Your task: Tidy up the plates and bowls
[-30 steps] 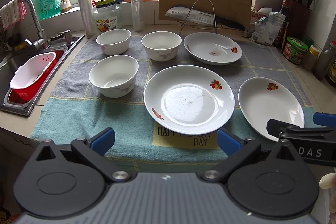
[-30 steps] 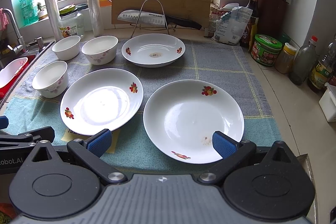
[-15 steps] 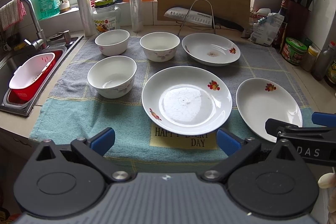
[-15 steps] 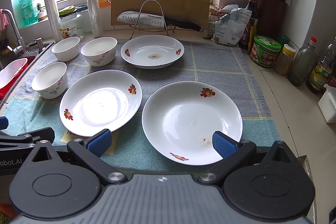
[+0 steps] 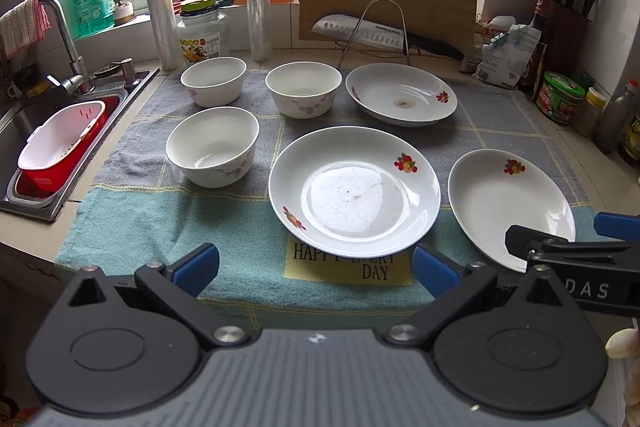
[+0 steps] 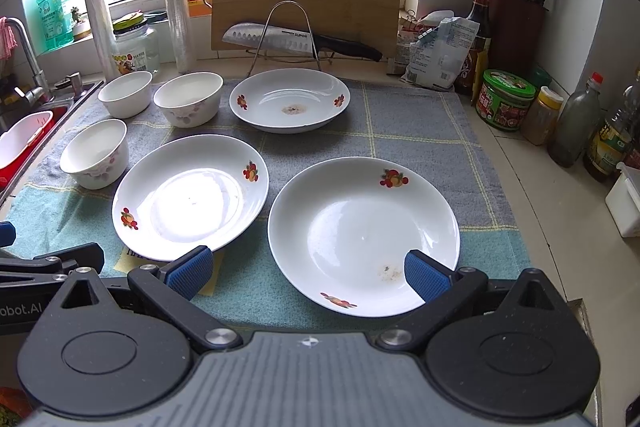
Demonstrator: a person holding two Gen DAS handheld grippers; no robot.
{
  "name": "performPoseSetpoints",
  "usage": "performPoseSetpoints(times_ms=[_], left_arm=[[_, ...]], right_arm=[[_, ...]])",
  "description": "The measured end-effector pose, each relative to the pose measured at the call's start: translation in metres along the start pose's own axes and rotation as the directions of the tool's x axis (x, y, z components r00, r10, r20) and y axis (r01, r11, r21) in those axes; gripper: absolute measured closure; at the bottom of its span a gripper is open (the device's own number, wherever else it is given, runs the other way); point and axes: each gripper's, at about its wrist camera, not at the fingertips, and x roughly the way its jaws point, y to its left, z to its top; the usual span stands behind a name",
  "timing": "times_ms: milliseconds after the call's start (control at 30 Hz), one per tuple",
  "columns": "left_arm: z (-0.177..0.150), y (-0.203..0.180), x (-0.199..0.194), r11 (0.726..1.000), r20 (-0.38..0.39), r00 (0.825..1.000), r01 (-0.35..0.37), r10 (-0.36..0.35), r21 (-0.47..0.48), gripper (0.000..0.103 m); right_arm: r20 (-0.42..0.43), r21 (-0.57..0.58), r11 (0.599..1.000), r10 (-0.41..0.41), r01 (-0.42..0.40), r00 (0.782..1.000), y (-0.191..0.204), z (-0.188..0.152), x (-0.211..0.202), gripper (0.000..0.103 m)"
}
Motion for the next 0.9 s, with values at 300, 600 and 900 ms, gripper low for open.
performPoseSetpoints(times_ms=[300,600,900], left_arm=[[0.001,0.001,-0.001,1.0,0.004,1.0,0.002,-0.002,0.001,0.001],[0.002,-0.003,-0.003,1.0,0.01,1.0,0.003,-0.003,0.008,0.001],[0.0,-0.009,0.002,0.999,0.028,0.999,0.027,-0.028,0.036,0.001]], right_arm=[[0.007,-0.001,1.0,-0.001,0.001,1.0,-0.002,0.0,-0.001,0.0],[0.014,-0.003,1.0,0.0,0.0,1.0,-0.006,0.001,-0.002,0.0],[0.044,-0.022,1.0,0.012,-0.011,0.999,-0.014,-0.003,-0.001,0.0]])
